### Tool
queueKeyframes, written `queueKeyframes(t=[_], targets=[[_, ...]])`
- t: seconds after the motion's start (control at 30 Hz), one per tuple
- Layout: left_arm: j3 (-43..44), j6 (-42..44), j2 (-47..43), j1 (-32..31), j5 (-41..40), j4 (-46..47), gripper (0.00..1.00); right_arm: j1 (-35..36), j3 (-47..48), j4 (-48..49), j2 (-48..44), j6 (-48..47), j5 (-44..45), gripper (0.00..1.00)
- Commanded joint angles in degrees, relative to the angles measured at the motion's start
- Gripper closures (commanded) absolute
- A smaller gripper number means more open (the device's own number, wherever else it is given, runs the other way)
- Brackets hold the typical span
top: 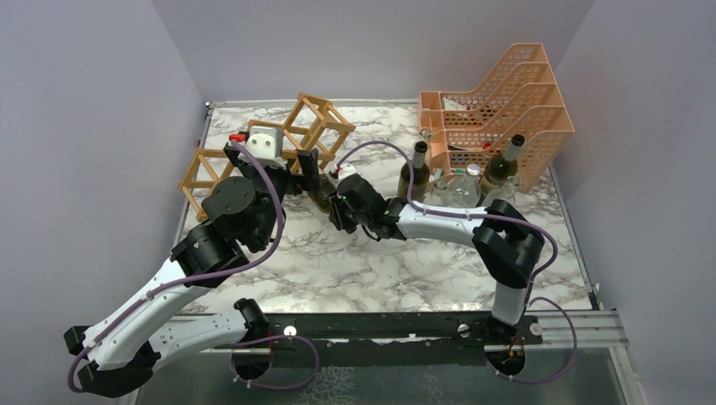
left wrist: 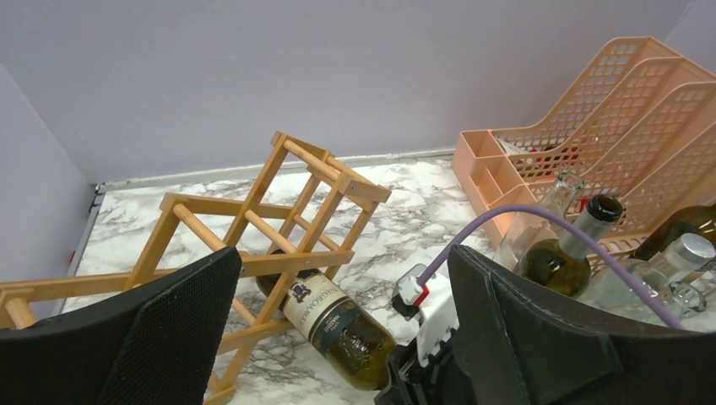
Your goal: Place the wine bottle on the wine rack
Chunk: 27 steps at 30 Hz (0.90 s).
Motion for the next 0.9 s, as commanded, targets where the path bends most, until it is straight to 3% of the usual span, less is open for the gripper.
queueKeyframes(t=[0.0,0.4,0.87], targets=[[3.0,-0.4,1.1,-0.2,2.1,-1.4,0.01,0.2,5.4,12.6,0.8,-3.4,2.0,0.99],[6.0,-1.2,3.1,-0.2,5.6,-3.4,0.01,-0.8,14.4,11.8,8.3,-7.5,-2.9,0.99],[8.9,-1.2,3.6,-0.2,5.2,-5.7,0.01,-1.0,22.3,9.0,15.8,4.2,8.8,0.96]])
